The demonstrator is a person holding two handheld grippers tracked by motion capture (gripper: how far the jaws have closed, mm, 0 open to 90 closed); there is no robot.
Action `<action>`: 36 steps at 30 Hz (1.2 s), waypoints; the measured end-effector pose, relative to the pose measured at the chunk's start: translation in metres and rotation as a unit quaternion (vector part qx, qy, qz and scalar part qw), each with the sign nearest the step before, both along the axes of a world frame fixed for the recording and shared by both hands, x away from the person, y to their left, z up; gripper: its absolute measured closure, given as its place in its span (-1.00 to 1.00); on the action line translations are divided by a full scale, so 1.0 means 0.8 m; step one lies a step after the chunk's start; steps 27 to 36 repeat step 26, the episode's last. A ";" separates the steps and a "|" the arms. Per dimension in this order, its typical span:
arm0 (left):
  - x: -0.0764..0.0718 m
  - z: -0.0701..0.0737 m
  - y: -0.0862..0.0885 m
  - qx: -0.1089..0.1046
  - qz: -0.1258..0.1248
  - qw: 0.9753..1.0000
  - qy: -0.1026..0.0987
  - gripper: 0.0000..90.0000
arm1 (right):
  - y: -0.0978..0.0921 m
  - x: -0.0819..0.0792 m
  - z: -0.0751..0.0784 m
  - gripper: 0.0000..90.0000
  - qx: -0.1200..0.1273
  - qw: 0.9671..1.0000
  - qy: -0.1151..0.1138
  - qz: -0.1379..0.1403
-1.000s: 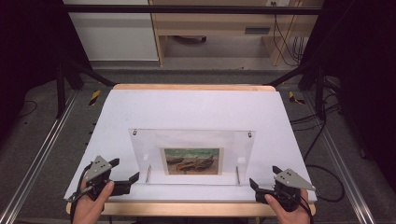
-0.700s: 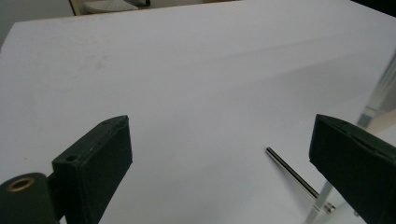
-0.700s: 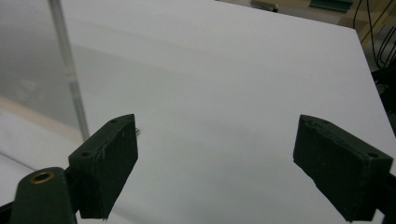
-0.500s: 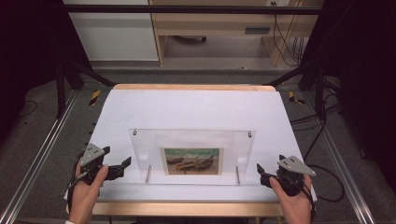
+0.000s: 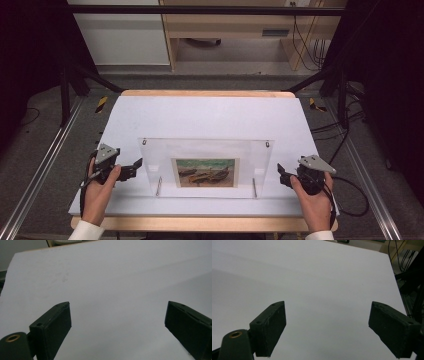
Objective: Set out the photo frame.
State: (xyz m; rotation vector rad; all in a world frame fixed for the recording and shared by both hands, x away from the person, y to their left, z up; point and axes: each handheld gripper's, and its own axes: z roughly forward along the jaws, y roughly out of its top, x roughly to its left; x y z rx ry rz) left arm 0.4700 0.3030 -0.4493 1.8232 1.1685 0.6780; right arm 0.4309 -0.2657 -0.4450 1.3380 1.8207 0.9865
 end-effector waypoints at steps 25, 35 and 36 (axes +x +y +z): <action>-0.001 -0.017 0.012 0.044 0.001 0.999 0.021 -0.88 | 0.003 0.023 -0.022 -0.68 0.009 0.998 0.062 -0.027; -0.005 -0.016 0.011 0.046 0.000 0.999 0.021 -0.84 | 0.002 0.015 -0.022 -0.67 0.012 0.998 0.060 -0.025; -0.005 -0.016 0.011 0.046 0.000 0.999 0.021 -0.84 | 0.002 0.015 -0.022 -0.67 0.012 0.998 0.060 -0.025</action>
